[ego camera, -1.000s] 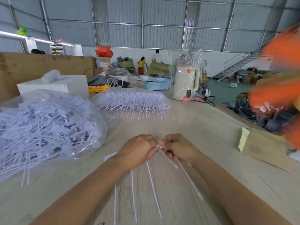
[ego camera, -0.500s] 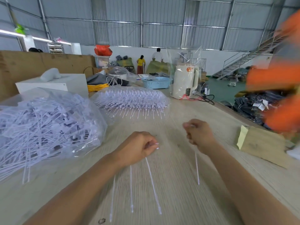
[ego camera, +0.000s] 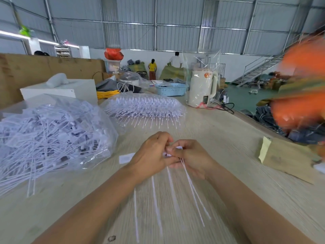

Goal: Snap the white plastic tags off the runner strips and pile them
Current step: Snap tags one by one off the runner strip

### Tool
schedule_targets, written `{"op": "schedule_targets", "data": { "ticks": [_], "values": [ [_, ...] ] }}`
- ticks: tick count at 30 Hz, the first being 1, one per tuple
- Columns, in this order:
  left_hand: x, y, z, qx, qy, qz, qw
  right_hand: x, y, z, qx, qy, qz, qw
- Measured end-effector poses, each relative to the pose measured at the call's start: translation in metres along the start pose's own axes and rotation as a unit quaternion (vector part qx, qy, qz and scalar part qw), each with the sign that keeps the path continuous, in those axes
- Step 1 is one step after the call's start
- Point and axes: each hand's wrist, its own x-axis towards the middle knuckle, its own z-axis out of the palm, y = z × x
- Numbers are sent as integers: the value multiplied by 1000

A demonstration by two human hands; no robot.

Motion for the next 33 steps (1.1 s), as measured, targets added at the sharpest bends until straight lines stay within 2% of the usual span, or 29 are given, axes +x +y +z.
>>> {"op": "schedule_targets", "data": {
  "ticks": [3,6,8,10,13,17,20,22,25,27,30,33],
  "values": [
    [-1,-3,-4,-4,-2,-10,1000,2,-3,-16,-15,63,-1,998],
    [-4,-7,-10,-6,-51,-13,999,2,-5,-24,4,76,-1,997],
    [-5,-5,-10,15,-86,4,996,2,-4,-22,15,69,-6,997],
    [-5,-3,-7,17,-86,0,996,2,-3,-17,11,60,-13,998],
    [-3,-1,-2,53,-49,-6,997,2,-2,-14,-2,45,-25,999],
    [-4,-3,-4,85,-2,39,996,1,0,-14,-35,17,-31,999],
    [-4,-8,-3,105,-29,80,991,1,3,-16,-104,-1,-36,994],
    [-3,-11,0,109,-59,71,990,1,3,-16,-149,16,-50,988],
    [0,-10,1,63,-54,38,996,1,3,-14,-190,41,-86,977],
    [1,-10,1,-7,-59,-27,998,1,5,-11,-235,61,-124,962],
    [0,-13,-3,-171,-81,-122,974,1,6,-9,-334,82,-196,918],
    [1,-12,-5,-218,-75,-139,963,4,5,-10,-331,88,-203,917]
  ]
}}
